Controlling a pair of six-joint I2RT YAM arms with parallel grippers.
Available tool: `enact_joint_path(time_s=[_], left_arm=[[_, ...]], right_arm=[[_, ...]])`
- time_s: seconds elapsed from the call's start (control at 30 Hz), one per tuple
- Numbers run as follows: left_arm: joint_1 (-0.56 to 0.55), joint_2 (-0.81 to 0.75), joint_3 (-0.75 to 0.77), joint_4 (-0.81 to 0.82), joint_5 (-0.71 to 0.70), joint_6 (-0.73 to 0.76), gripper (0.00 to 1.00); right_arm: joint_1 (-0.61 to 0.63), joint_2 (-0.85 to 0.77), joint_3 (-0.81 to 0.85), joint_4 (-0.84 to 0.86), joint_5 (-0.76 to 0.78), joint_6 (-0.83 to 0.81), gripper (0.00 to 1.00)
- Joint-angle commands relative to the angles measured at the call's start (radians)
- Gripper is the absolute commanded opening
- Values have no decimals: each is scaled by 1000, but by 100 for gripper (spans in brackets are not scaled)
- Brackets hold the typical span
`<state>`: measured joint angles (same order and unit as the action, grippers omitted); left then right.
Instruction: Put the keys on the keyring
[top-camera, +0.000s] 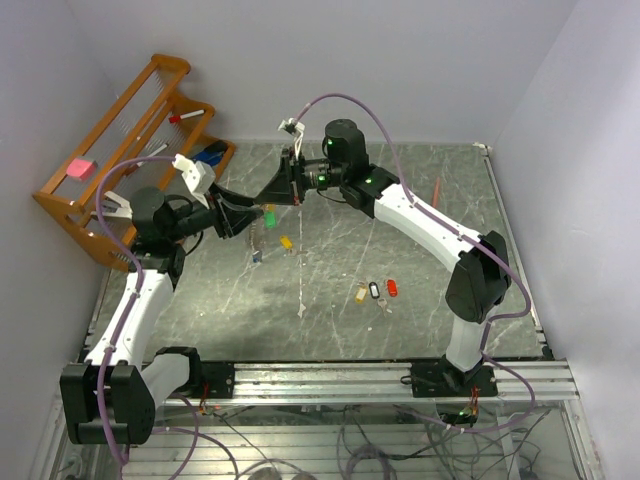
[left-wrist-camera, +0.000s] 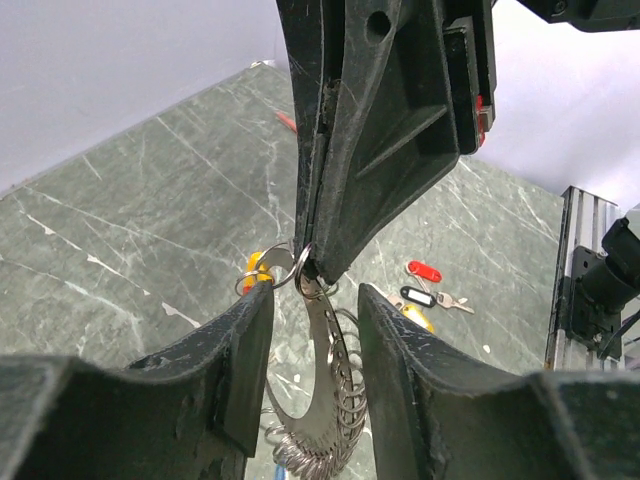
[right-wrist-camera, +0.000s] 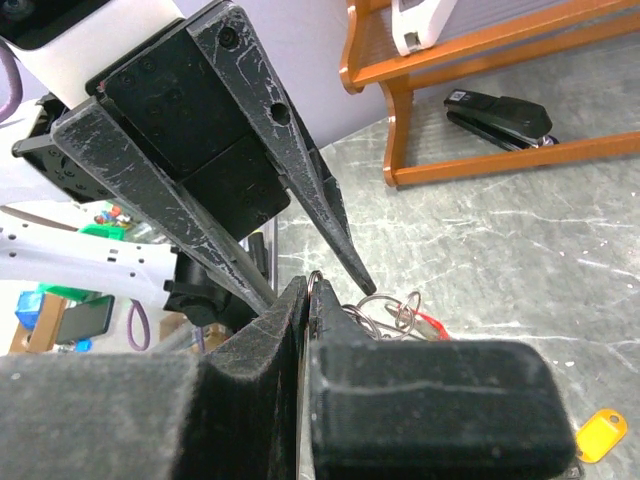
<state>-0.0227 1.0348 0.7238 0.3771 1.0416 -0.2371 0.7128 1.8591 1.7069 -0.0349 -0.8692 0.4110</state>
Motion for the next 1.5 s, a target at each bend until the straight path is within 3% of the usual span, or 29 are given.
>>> enact_joint_path(time_s=[0.0, 0.2, 0.7, 0.97, 1.03, 1.13, 1.47], left_arm=[[2, -10, 32, 24, 18, -2, 51], [-1, 5, -4, 119, -7, -46, 53], [-21, 8, -24, 172, -14, -75, 50], [-42, 14, -26, 176, -16, -56, 38], [-46, 16, -26, 173, -8, -49, 25], [-49, 16, -20, 139, 1, -22, 14], [-49, 15, -9, 115, 73, 15, 14]], right_arm=[[-1, -49, 14, 8, 19, -14, 0], [-1, -53, 19, 26, 4, 5, 0], [8, -46, 28, 64, -3, 42, 0], [29, -39, 44, 39, 23, 21, 0], [31, -37, 49, 38, 22, 20, 0], [32, -40, 53, 26, 24, 10, 0], [32, -40, 65, -9, 20, -8, 0]])
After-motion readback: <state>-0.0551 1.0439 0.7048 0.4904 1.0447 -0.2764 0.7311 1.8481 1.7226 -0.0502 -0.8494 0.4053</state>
